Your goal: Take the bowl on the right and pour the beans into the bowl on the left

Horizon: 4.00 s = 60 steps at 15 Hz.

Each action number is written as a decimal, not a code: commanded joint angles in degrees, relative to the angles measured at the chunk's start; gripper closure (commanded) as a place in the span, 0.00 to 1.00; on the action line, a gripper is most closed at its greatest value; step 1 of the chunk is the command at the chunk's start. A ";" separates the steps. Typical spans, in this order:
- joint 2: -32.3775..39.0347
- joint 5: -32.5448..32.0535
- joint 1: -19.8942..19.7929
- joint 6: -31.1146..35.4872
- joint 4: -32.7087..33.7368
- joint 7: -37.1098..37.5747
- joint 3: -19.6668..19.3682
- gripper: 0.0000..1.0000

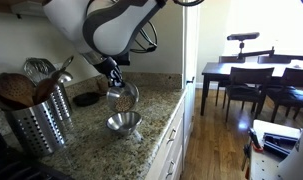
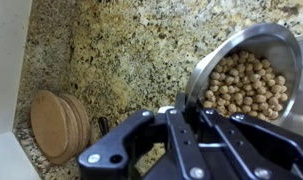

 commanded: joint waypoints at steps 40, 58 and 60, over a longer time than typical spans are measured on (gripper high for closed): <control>-8.82 -9.20 -0.37 -0.46 -13.00 17.90 2.69 0.93; -9.33 -10.66 1.31 -1.94 -12.74 18.37 6.63 0.93; -9.35 -11.03 1.66 -2.05 -12.82 18.65 6.67 0.93</control>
